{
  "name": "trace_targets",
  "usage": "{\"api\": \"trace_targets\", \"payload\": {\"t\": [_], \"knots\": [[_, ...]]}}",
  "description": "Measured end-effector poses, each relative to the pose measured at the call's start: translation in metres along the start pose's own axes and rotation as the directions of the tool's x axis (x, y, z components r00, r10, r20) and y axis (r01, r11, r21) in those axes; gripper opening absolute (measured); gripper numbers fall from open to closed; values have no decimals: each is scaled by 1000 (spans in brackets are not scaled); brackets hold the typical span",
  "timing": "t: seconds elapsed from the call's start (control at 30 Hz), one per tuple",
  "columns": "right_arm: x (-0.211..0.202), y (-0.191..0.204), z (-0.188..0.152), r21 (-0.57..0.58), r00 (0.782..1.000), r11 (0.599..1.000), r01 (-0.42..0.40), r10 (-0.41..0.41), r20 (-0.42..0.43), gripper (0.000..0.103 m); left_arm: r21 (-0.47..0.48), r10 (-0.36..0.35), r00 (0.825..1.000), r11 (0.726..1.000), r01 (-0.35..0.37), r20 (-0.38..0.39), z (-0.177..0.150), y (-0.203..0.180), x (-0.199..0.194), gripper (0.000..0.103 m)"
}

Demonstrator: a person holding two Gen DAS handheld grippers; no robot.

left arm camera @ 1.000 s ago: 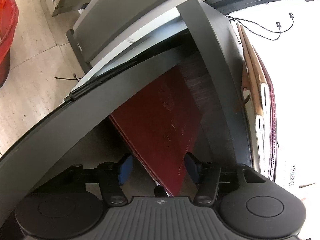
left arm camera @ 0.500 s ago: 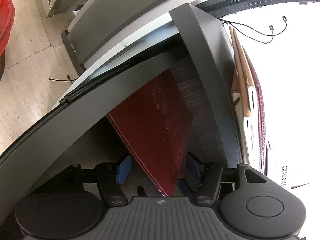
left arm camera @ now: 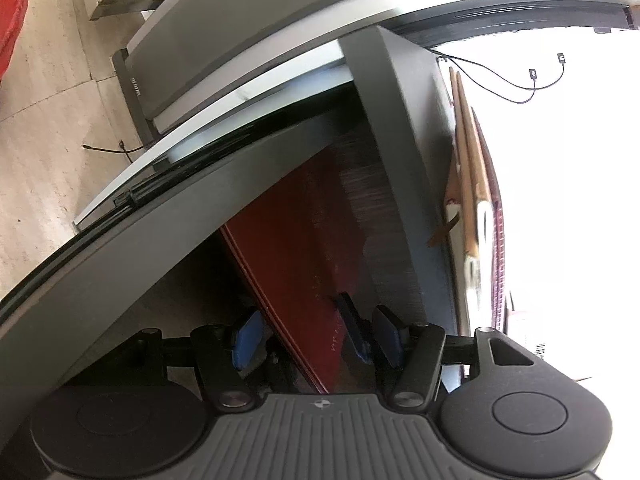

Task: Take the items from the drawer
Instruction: 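Lift the red booklet upright out of the drawer with the right gripper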

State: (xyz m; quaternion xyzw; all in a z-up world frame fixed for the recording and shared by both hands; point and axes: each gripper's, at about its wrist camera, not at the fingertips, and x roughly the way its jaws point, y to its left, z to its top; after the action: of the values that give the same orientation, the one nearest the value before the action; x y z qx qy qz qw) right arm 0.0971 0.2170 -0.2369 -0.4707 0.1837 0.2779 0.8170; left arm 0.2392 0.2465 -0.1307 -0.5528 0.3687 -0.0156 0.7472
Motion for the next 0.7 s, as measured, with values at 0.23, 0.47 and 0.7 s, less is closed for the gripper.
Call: {"api": "trace_targets", "payload": {"t": [0.23,0.47,0.7], "knots": [[3,30,9,-112,988,982,149,-144,51,24,12,0,1000,1000,1,-21,-1,-7,-9,60],[-18,31,19,-89,991,987,130,-126,55,20,13,-5,1000,1000,5,-19,-19,-11,-59,72],[-52,50,27,-112,994,988,102,-95,61,17,82,60,992,994,-70,111,-27,-14,-114,75]]}}
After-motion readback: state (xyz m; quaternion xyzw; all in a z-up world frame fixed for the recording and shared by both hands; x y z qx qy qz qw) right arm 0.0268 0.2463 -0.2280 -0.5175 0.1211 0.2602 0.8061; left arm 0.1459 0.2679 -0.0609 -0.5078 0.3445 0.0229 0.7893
